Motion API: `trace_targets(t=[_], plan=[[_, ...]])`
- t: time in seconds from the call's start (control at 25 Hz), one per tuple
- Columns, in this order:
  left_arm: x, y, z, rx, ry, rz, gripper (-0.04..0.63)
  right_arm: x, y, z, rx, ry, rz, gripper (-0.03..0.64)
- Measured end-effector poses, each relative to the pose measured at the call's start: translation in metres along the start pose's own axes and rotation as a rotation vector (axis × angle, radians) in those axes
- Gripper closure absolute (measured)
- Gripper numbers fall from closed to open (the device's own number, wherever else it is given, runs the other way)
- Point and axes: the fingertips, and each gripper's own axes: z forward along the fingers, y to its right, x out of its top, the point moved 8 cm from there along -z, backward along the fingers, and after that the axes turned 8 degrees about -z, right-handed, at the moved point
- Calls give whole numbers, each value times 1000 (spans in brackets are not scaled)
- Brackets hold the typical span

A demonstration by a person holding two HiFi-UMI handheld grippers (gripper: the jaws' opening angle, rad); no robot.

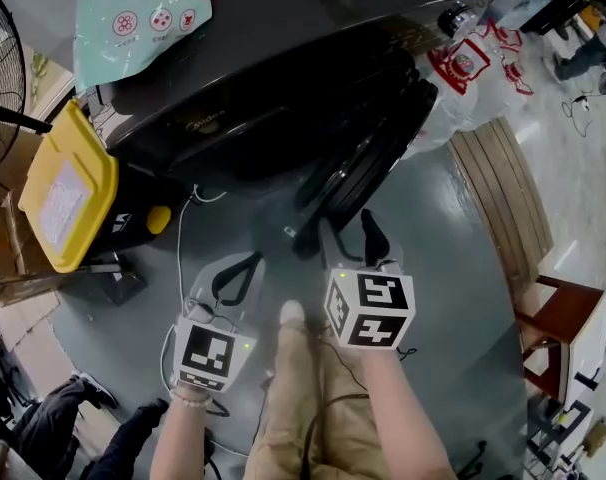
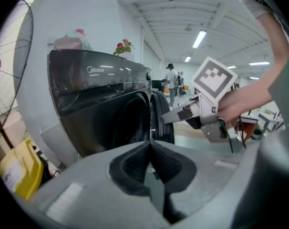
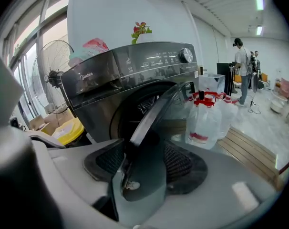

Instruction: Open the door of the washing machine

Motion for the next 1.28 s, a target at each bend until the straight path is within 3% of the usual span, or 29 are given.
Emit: trace_targets(t=[0.72, 1.28], plan=[[10, 20, -1, -21, 22, 30, 603, -13, 16, -23, -6, -12, -90, 390], [31, 50, 10, -58, 38, 47, 603, -37, 69, -74, -54, -64, -178, 437]])
